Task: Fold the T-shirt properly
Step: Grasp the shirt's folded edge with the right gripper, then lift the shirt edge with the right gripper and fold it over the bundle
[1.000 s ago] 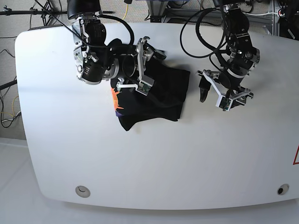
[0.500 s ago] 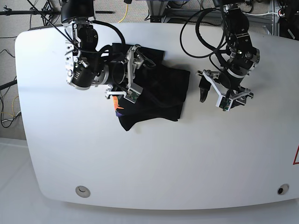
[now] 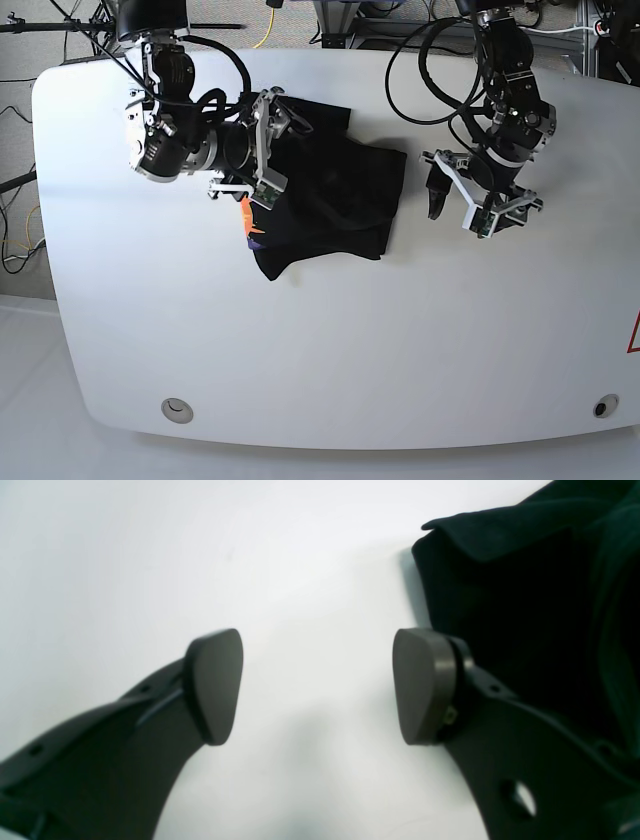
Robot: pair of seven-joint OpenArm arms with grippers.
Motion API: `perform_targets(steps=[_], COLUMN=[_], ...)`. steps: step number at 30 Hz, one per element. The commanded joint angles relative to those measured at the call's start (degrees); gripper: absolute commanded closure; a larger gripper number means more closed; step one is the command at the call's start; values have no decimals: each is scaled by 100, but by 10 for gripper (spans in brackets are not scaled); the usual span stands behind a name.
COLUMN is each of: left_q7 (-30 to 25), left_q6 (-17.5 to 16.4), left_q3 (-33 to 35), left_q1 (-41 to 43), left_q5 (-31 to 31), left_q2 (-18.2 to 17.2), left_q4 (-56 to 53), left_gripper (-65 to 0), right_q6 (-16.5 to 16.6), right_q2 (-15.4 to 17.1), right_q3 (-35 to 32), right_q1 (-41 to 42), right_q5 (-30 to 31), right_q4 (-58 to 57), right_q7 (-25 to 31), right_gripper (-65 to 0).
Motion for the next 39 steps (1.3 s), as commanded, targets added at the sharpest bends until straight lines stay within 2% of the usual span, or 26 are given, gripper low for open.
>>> perform_targets(steps=[1, 8, 23, 25, 28, 34, 39], left_q7=[-122, -122, -122, -122, -122, -122, -122], left_q6=[6, 6, 6, 6, 6, 6, 6], left_q3=[12, 12, 12, 12, 12, 4, 4], left_q1=[-68, -86, -86, -68, -59, -51, -51], left_q5=[-61, -61, -61, -61, -61, -61, -61], left_q2=[0, -9, -9, -9, -9, -9, -9], left_q4=[94, 85, 6, 6, 6, 6, 6], left_gripper=[-427, -427, -427, -427, -427, -427, -427], right_q6=[10, 10, 10, 10, 10, 10, 10], right_q2=[-1, -89, -133, -150, -256, -291, -396], right_q3=[5, -12, -645, -689, -698, -698, -777], right_q1=[-1, -89, -80, -71, -71, -36, -1], right_q5=[114, 123, 79, 70, 62, 9, -404], right_q4=[265, 335, 335, 335, 326, 309, 309], right_q7=[99, 86, 108, 117, 178, 196, 222], right_gripper=[-431, -431, -422, -396, -319, -134, -47])
